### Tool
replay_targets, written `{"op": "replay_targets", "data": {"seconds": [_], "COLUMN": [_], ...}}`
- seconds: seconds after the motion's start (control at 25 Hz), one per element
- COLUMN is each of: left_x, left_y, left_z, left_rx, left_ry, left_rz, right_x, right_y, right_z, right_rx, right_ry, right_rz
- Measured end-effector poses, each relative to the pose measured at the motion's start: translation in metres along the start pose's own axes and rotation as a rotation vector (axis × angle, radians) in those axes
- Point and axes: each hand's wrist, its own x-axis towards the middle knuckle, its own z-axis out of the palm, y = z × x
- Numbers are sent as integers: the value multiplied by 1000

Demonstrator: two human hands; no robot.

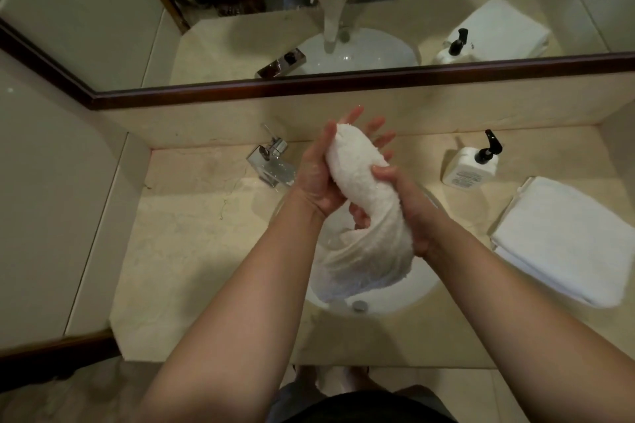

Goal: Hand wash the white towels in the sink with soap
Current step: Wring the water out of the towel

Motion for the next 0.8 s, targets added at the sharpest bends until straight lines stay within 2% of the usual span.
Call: {"op": "replay_targets", "data": {"seconds": [0.12,0.24,0.36,0.6,0.8], "left_x": [5,5,4,4,3], "left_y": [5,-3,-15,-27,-36], "left_z": [7,3,3,2,-10], "left_rx": [67,176,192,245,222], "left_ry": [149,364,499,706,910], "left_rz": [-54,-67,-57,-59,7], "right_x": [9,19,27,31,37], "right_y": [0,11,24,36,43], "right_z": [0,1,-2,-8,-6], "right_rx": [-132,-428,-559,-729,-877], "right_ry": [5,231,369,491,464], "right_rz": [-110,-241,-269,-388,-398]}}
